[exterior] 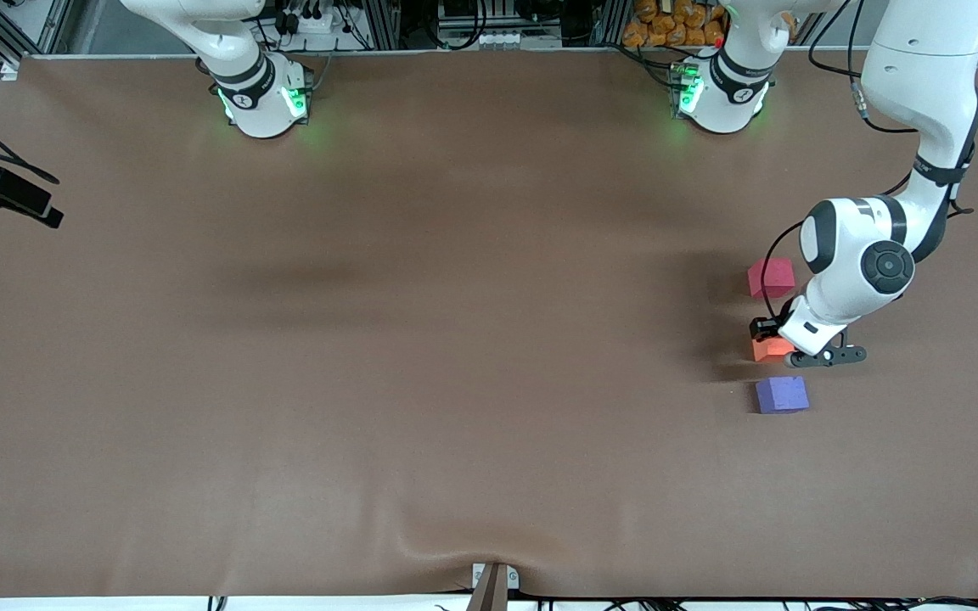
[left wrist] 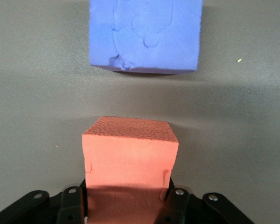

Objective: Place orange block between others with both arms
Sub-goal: 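Lower the orange cube between the pink and blue cubes and open the left gripper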

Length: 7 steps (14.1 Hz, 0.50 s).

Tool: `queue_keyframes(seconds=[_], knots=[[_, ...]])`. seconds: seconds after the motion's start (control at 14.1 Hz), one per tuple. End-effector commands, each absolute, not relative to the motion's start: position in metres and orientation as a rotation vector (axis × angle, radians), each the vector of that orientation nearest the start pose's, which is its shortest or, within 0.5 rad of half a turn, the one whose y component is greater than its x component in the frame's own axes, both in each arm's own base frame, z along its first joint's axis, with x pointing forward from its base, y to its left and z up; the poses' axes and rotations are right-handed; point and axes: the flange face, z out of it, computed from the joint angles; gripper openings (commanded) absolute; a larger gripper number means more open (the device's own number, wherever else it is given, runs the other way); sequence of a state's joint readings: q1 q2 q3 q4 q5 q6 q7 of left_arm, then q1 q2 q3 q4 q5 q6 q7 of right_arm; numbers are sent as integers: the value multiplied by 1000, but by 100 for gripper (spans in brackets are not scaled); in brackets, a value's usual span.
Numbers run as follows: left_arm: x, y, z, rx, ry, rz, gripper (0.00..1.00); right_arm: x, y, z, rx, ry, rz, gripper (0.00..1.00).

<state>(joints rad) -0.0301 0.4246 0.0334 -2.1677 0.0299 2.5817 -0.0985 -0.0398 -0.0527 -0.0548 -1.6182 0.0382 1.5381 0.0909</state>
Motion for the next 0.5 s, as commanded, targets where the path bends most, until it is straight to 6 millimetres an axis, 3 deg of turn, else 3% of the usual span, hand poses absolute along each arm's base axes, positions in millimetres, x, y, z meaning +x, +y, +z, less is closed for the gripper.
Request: queue_keyframes(seconds=[0.0, 0.21, 0.43], knots=[[570, -1, 191, -3113, -88, -26, 100, 532, -45, 629, -3085, 291, 36, 100], [581, -4, 218, -3113, -111, -79, 100, 532, -45, 629, -3085, 291, 38, 100], [600, -8, 270, -3118, -123, -29, 100, 532, -44, 628, -3085, 288, 43, 100]])
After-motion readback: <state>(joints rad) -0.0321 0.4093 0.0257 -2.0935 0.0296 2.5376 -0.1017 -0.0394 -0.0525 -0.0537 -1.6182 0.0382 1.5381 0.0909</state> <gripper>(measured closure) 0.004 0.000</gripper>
